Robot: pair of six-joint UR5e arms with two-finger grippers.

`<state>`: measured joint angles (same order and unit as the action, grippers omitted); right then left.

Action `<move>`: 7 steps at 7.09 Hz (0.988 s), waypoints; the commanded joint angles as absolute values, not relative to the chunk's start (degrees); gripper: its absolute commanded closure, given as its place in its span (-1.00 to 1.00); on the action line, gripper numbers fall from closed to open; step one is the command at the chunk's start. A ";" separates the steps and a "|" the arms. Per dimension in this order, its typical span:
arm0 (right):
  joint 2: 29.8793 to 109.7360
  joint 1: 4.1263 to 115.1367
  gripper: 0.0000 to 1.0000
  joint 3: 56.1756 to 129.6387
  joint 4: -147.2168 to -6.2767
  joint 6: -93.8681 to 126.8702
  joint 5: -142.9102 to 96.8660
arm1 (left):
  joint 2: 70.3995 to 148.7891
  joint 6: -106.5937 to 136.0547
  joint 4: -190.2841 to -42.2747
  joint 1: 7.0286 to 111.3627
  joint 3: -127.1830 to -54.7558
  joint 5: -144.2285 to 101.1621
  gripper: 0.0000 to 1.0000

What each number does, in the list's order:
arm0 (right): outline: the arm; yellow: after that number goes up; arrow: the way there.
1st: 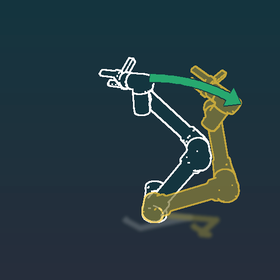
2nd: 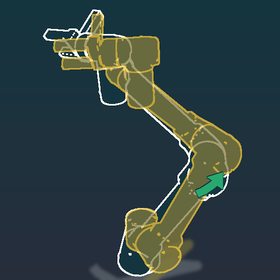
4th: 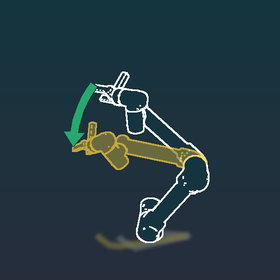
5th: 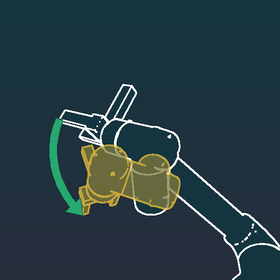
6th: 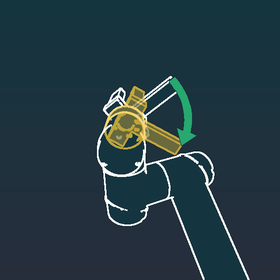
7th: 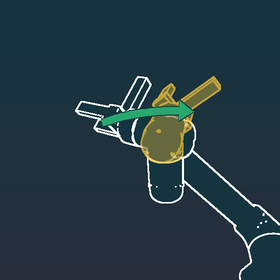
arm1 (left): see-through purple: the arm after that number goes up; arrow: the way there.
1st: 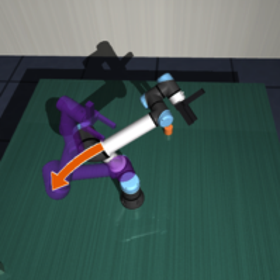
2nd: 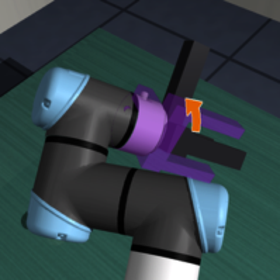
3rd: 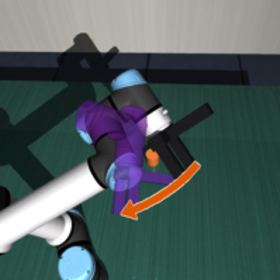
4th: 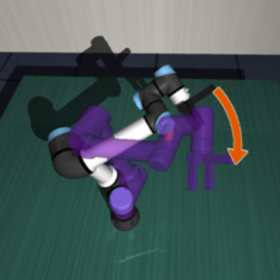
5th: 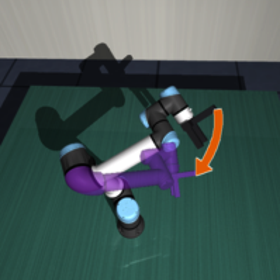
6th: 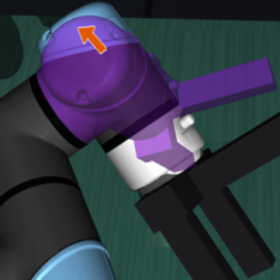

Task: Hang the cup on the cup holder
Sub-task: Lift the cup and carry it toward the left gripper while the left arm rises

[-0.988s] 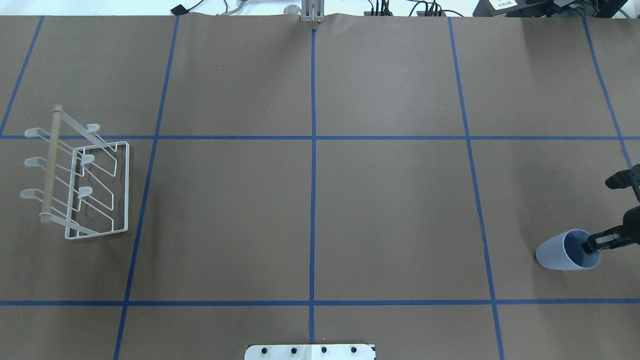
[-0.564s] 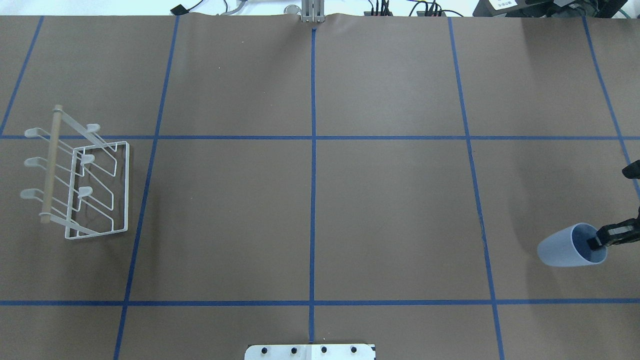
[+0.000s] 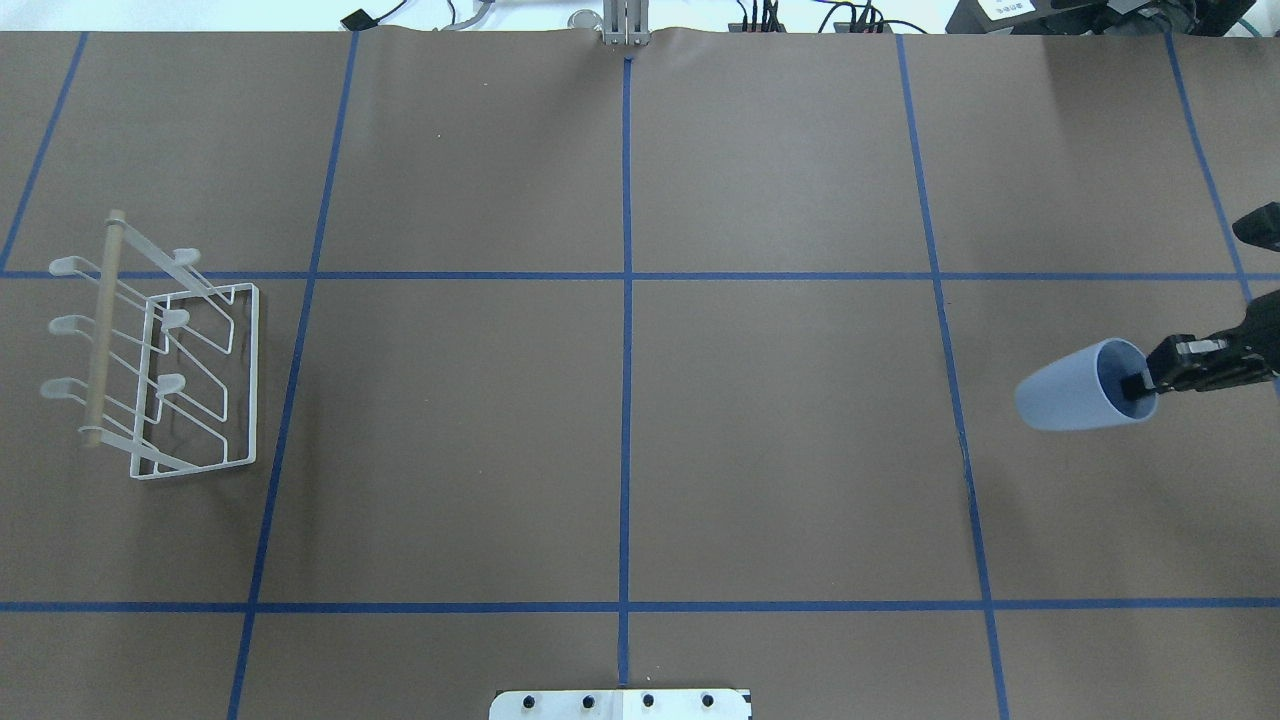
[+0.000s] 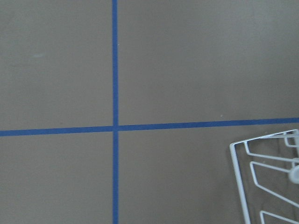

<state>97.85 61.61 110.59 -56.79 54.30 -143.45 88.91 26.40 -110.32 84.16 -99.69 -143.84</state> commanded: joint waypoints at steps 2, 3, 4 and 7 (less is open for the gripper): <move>86.43 61.18 1.00 109.51 -49.94 77.80 -142.74 | 92.26 48.12 -124.98 77.01 -98.79 -144.49 -0.97; 84.05 59.78 1.00 109.77 -47.31 86.22 -139.08 | 94.20 52.25 -124.98 76.04 -98.88 -144.49 -0.97; 83.59 55.68 1.00 109.95 -43.11 94.57 -131.39 | 95.61 55.25 -124.98 75.59 -98.88 -144.49 -0.97; 77.56 47.66 1.00 109.25 -35.42 108.14 -123.15 | 100.45 72.36 -131.00 70.94 -99.32 -144.49 -0.97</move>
<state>81.20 50.30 109.35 -36.94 102.32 -125.48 98.88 65.18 -127.39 72.82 -99.29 -144.49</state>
